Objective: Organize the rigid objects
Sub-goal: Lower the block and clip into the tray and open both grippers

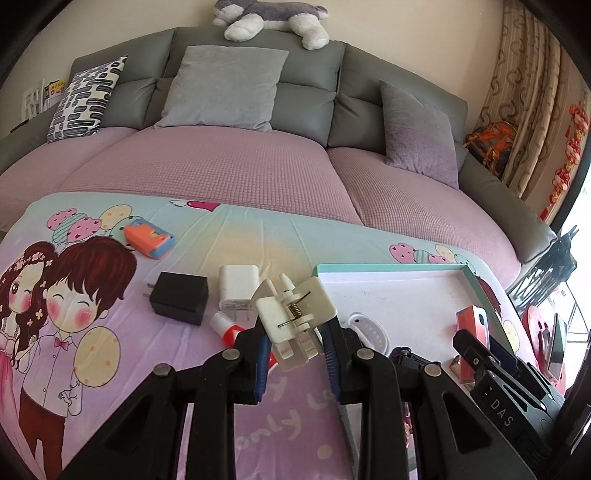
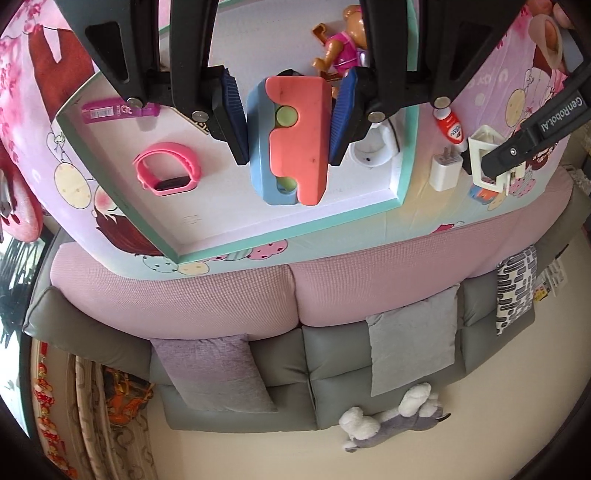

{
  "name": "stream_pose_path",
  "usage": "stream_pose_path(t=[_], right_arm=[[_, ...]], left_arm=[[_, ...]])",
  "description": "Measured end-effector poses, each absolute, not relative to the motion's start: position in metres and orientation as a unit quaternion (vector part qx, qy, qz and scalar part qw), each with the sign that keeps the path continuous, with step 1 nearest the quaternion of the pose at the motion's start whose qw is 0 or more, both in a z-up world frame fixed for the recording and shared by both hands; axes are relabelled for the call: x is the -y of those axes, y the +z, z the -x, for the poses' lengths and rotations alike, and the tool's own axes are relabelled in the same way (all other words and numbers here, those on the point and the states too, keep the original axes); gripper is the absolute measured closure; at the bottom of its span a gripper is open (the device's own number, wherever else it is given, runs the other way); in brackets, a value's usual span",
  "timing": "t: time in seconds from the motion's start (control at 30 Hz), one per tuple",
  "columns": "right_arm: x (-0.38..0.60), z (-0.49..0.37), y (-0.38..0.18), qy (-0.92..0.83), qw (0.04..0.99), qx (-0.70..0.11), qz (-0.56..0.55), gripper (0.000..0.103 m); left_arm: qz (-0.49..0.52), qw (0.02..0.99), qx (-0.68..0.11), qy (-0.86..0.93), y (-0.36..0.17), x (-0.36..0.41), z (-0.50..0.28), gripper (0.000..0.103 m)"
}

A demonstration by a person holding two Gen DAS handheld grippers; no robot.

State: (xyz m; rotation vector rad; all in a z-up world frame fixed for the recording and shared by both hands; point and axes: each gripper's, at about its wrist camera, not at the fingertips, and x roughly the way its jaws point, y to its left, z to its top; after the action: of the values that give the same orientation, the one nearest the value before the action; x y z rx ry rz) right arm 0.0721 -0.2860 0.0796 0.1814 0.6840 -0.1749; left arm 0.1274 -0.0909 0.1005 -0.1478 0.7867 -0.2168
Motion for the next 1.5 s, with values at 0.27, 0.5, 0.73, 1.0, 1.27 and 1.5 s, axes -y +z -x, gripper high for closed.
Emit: stream_pose_path(t=[0.27, 0.5, 0.73, 1.0, 1.27, 1.5], right_arm=[[0.322, -0.068, 0.074, -0.150, 0.925, -0.336, -0.099, 0.058], [0.352, -0.061, 0.066, -0.191, 0.908, -0.349, -0.134, 0.058], [0.357, -0.062, 0.062, -0.197, 0.902, -0.359, -0.139, 0.058], [0.357, -0.065, 0.057, -0.187, 0.899, -0.371, -0.140, 0.058], [0.361, -0.066, 0.051, -0.183, 0.893, -0.383, -0.148, 0.057], [0.360, -0.066, 0.054, -0.180, 0.896, -0.379, -0.144, 0.053]], left_arm=[[0.035, 0.902, -0.398, -0.162, 0.093, 0.156, -0.140, 0.076], [0.008, 0.898, -0.402, -0.177, 0.087, 0.197, -0.150, 0.076], [-0.002, 0.894, -0.405, -0.189, 0.071, 0.212, -0.151, 0.076], [-0.013, 0.891, -0.412, -0.189, 0.067, 0.214, -0.151, 0.076], [-0.014, 0.889, -0.422, -0.179, 0.070, 0.212, -0.150, 0.071], [-0.011, 0.897, -0.415, -0.154, 0.083, 0.199, -0.148, 0.041]])
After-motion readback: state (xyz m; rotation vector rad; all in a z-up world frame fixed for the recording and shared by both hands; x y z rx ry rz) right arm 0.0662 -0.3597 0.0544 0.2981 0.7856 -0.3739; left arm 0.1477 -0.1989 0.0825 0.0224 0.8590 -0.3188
